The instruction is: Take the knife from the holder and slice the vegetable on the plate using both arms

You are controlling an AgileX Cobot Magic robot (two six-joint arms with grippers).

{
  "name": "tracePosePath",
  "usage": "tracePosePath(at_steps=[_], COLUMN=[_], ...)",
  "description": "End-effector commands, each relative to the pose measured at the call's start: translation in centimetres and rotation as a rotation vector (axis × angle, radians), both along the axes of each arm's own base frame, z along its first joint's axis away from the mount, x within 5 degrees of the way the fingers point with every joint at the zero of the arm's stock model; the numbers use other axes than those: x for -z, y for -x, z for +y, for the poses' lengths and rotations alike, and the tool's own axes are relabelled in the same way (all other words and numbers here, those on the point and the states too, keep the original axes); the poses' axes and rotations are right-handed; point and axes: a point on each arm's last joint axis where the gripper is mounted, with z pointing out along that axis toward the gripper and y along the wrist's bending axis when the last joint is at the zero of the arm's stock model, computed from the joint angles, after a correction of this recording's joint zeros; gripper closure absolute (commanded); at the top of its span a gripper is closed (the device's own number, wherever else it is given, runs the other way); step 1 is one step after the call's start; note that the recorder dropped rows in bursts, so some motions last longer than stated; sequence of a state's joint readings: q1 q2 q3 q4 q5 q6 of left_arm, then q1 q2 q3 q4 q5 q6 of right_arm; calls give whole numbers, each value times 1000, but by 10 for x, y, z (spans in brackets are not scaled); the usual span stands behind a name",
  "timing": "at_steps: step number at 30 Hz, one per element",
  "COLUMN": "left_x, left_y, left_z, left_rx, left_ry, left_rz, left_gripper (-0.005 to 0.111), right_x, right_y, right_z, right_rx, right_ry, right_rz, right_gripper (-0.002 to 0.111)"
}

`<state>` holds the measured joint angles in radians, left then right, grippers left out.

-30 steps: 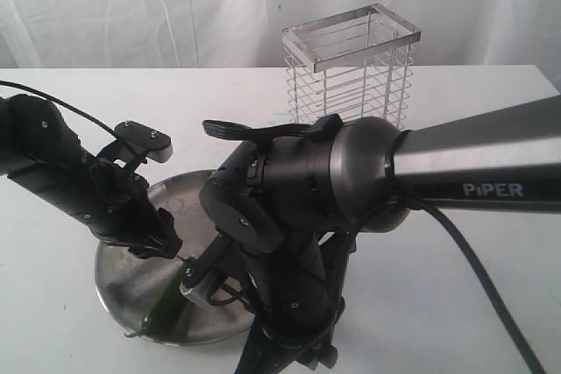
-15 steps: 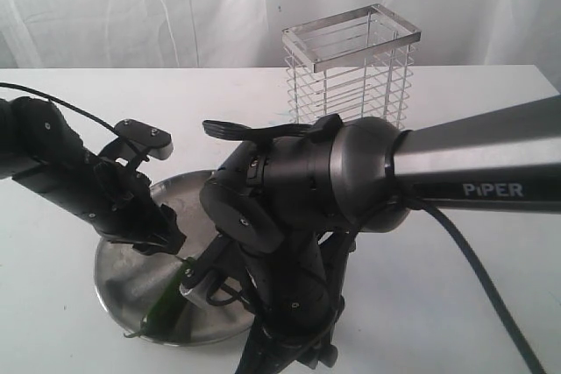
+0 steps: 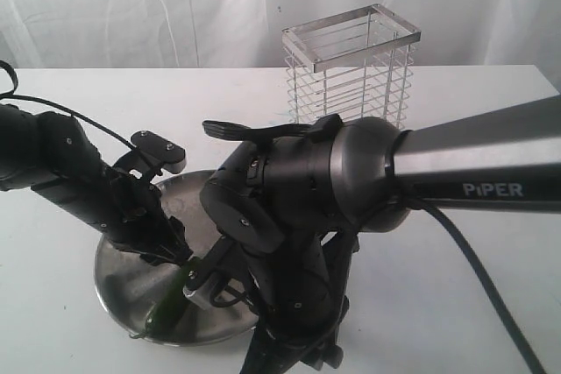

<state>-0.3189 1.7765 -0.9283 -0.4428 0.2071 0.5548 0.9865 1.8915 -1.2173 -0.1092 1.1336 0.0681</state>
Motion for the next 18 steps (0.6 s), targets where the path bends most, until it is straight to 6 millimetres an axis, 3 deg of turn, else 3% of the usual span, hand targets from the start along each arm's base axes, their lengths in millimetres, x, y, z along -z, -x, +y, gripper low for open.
tracePosePath(at_steps=[1,5,18], left_x=[-23,-35,-33], left_y=[9,13,20], left_z=[-3,-2,-3], left_rx=[21,32,41], left_ry=[26,39,50], left_rz=[-38,-47,30], left_gripper=[47,47,47], right_x=[0,-1,0], right_y=[0,-3,-2], right_z=[2,0,2], right_rx=[-18,-25,-7], right_ry=[-2,23,-6], right_rz=[3,-22,-21], right_gripper=[108,108,108])
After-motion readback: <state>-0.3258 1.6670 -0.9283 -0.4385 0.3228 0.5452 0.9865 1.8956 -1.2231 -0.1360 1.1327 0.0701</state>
